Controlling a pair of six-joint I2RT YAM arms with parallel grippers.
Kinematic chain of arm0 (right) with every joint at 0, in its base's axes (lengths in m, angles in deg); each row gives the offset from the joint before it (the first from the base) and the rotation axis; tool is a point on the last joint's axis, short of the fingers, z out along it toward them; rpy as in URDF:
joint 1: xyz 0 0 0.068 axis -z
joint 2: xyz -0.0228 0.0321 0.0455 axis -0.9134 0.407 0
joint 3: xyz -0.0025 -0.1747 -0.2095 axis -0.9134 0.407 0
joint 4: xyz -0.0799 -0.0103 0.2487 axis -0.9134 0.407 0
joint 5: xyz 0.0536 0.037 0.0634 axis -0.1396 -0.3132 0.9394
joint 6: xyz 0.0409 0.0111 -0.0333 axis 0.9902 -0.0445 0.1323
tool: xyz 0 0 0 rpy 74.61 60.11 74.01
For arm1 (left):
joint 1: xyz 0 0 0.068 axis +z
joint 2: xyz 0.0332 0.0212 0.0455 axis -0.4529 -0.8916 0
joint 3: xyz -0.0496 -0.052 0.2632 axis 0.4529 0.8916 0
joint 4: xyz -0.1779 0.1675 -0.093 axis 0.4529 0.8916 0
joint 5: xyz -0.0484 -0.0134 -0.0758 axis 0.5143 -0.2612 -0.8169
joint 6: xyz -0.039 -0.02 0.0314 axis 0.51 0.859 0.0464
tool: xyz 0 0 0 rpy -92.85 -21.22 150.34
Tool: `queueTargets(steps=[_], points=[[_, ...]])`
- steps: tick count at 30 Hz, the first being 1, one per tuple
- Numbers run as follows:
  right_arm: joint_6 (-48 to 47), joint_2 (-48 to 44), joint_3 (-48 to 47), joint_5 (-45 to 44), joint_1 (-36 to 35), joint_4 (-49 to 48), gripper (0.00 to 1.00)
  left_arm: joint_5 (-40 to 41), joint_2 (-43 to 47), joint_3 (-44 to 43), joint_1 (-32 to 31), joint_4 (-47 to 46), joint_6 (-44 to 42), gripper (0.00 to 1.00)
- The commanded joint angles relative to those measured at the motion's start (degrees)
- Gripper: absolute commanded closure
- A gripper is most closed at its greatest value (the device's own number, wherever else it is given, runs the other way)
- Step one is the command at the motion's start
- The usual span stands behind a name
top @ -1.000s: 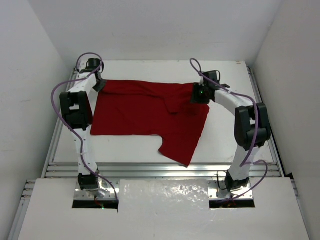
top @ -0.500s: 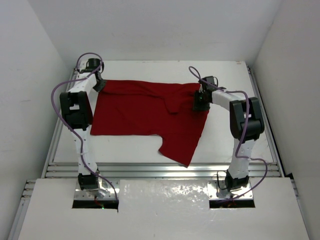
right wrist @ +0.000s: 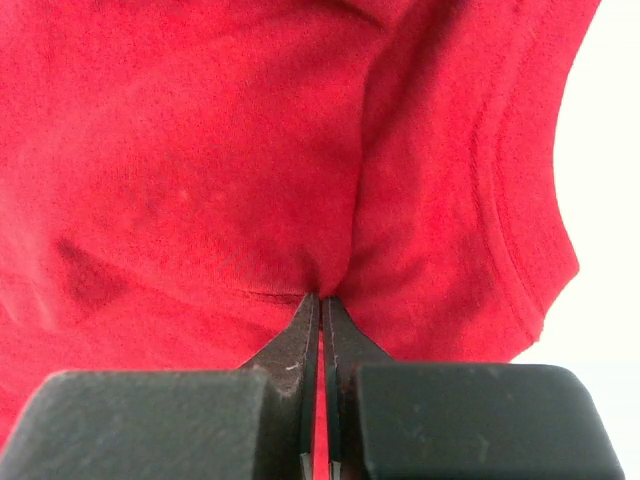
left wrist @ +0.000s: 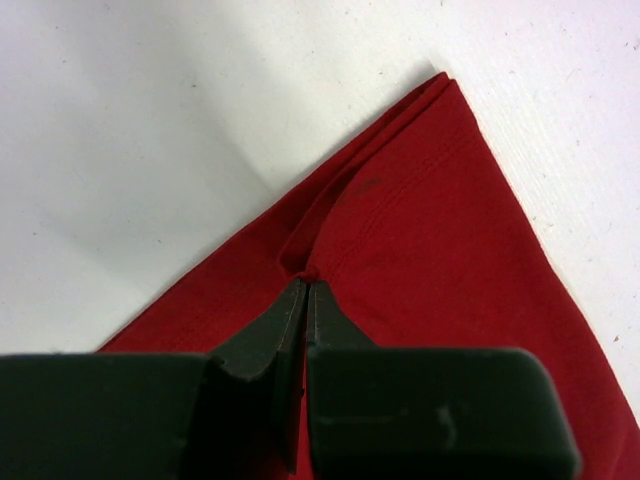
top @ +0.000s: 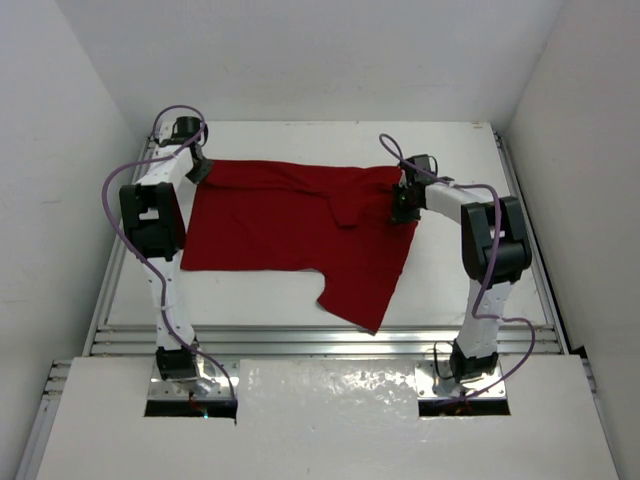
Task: Fold and stack the t-shirts
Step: Fold the flattened tshirt in 1/3 of the way
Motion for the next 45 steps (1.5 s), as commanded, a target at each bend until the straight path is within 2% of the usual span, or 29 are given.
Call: queueTargets(steps=[1, 8, 17, 24, 29, 34, 36, 37, 38, 41, 42, 45], points=[[1.6, -6.6, 2.2, -1.9, 0.0, -0.5, 1.0, 0.7, 1.1, -0.6, 0.8, -1.6, 0.3, 1.0], [4.7, -12.9, 6.4, 1.4, 0.1, -1.7, 1.0, 0.7, 1.4, -0.6, 1.1, -1.6, 0.7, 1.0], [4.4, -10.6, 7.8, -0.7, 0.1, -0.7, 1.0, 0.1, 1.9, -1.5, 2.1, -1.7, 1.1, 1.0], [6.6, -15.6, 12.9, 1.0, 0.1, -2.7, 1.0, -1.0, 1.4, -2.3, 2.6, -1.8, 1.1, 1.0], [6.5, -13.2, 11.9, 1.8, 0.1, -1.9, 1.0, -1.8, 0.1, -2.0, 2.6, -1.8, 1.2, 1.0], [7.2, -15.4, 12.8, 1.2, 0.1, -3.1, 1.0, -2.2, 0.4, -1.8, 2.6, -2.1, 1.0, 1.0], [6.7, -14.7, 10.7, 0.0, 0.1, -1.2, 0.93, -2.3, 0.8, -1.3, 2.6, -2.1, 1.0, 1.0], [6.4, -13.7, 10.0, 0.1, 0.1, -0.5, 0.88, -2.1, 1.2, -1.1, 2.6, -2.0, 1.2, 0.94], [6.2, -13.2, 9.2, -0.2, 0.1, 0.3, 0.84, -0.4, 1.4, -0.9, 2.6, -1.6, 1.5, 0.92], [6.5, -14.5, 11.4, -1.2, 0.2, 0.9, 0.8, 3.4, 1.8, -0.9, 3.0, 1.9, 3.0, 0.9], [6.6, -15.3, 12.2, -1.8, 0.3, 0.6, 0.71, 4.3, 2.1, -0.9, 3.3, 2.3, 3.4, 0.9], [6.2, -18.3, 13.4, -3.7, 0.8, 1.7, 0.59, 6.2, 4.1, -0.9, 4.3, 3.9, 5.1, 0.81]])
